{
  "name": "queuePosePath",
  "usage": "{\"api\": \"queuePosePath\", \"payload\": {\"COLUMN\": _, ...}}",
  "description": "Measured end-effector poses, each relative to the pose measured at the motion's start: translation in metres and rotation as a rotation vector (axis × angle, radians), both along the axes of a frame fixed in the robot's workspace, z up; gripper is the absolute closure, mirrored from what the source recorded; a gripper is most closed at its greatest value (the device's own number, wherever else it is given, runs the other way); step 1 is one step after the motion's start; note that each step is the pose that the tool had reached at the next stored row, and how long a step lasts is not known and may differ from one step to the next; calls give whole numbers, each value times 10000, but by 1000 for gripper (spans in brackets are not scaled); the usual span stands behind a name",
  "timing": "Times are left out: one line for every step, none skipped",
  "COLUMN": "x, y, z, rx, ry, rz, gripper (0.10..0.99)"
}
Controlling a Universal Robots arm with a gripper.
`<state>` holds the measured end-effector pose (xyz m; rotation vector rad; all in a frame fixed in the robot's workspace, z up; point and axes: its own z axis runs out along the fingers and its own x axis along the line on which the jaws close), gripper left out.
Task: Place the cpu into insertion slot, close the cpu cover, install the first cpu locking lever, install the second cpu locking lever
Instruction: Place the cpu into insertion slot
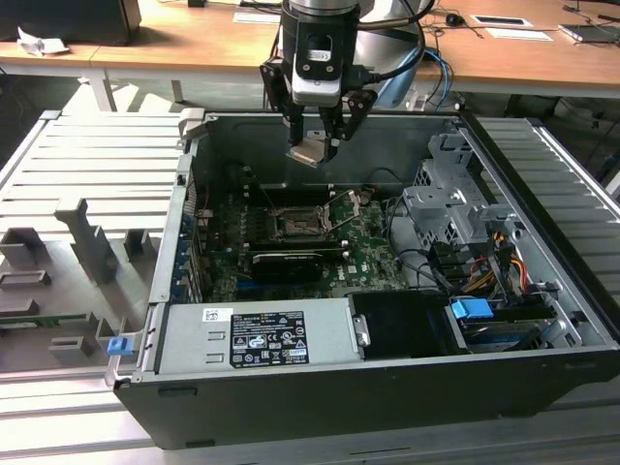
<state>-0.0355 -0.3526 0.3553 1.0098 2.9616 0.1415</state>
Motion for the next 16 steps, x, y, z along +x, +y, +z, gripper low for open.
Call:
{"api": "queuePosePath", "payload": {"x": 0, "y": 0, "z": 0, "rx": 0, "ry": 0, "rz": -20, "gripper": 557}}
{"api": "queuePosePath", "payload": {"x": 0, "y": 0, "z": 0, "rx": 0, "ry": 0, "rz": -39, "gripper": 557}}
{"api": "queuePosePath", "payload": {"x": 0, "y": 0, "z": 0, "rx": 0, "ry": 0, "rz": -68, "gripper": 557}}
{"api": "queuePosePath", "payload": {"x": 0, "y": 0, "z": 0, "rx": 0, "ry": -1, "rz": -88, "gripper": 557}}
{"api": "queuePosePath", "payload": {"x": 0, "y": 0, "z": 0, "rx": 0, "ry": 0, "rz": -113, "gripper": 557}}
{"api": "queuePosePath", "payload": {"x": 0, "y": 0, "z": 0, "rx": 0, "ry": 0, "rz": -157, "gripper": 557}}
{"api": "queuePosePath", "payload": {"x": 0, "y": 0, "z": 0, "rx": 0, "ry": 0, "rz": -189, "gripper": 557}}
{"api": "queuePosePath", "payload": {"x": 0, "y": 0, "z": -1, "rx": 0, "ry": 0, "rz": -236, "gripper": 557}}
{"api": "queuePosePath", "payload": {"x": 0, "y": 0, "z": -1, "rx": 0, "ry": 0, "rz": -261, "gripper": 557}}
{"api": "queuePosePath", "payload": {"x": 0, "y": 0, "z": -1, "rx": 0, "ry": 0, "rz": -280, "gripper": 557}}
{"api": "queuePosePath", "payload": {"x": 0, "y": 0, "z": -1, "rx": 0, "ry": 0, "rz": -304, "gripper": 557}}
{"api": "queuePosePath", "payload": {"x": 0, "y": 0, "z": -1, "rx": 0, "ry": -1, "rz": -325, "gripper": 557}}
{"api": "queuePosePath", "payload": {"x": 0, "y": 0, "z": -1, "rx": 0, "ry": 0, "rz": -350, "gripper": 557}}
{"api": "queuePosePath", "payload": {"x": 0, "y": 0, "z": -1, "rx": 0, "ry": 0, "rz": -370, "gripper": 557}}
{"api": "queuePosePath", "payload": {"x": 0, "y": 0, "z": -1, "rx": 1, "ry": 0, "rz": -393, "gripper": 557}}
{"api": "queuePosePath", "payload": {"x": 0, "y": 0, "z": -1, "rx": 0, "ry": 0, "rz": -414, "gripper": 557}}
